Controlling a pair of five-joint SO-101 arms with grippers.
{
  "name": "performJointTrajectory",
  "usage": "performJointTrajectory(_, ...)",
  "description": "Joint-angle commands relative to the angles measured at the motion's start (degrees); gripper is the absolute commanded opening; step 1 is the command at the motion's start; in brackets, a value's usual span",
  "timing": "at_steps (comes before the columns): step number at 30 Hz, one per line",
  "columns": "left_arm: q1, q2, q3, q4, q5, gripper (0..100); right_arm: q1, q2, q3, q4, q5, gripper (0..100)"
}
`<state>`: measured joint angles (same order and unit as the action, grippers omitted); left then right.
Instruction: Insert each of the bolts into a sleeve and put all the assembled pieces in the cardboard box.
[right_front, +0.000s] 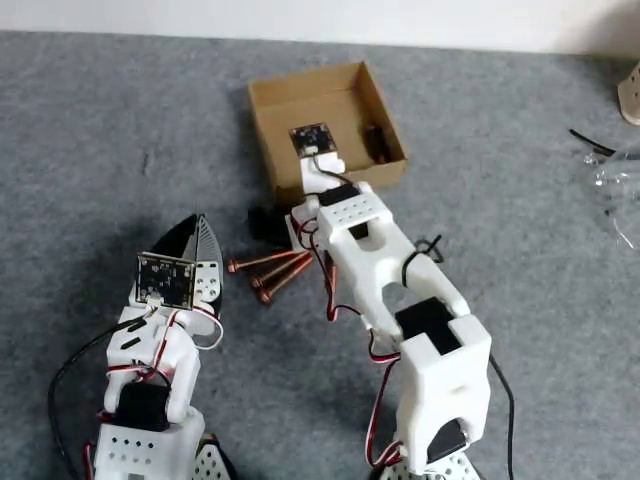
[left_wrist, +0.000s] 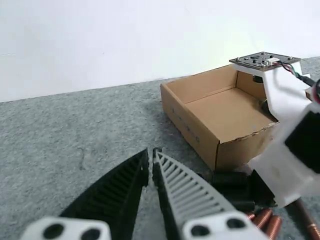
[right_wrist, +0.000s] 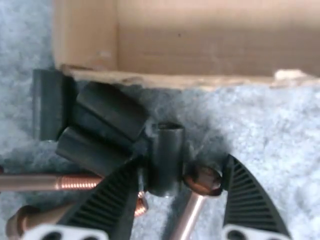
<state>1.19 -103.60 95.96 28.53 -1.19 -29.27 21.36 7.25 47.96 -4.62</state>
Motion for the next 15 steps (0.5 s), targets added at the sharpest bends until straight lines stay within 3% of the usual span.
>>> performJointTrajectory(1,1.1,-0.5,1.3,-1.2,0.0,4,-1.1,-0.2,-2.4,1.4,-0.4,21.7)
performJointTrajectory(15,1.1,-0.5,1.3,-1.1,0.0,4,1.2,-0.2,-2.3,-4.4,-0.2,21.6)
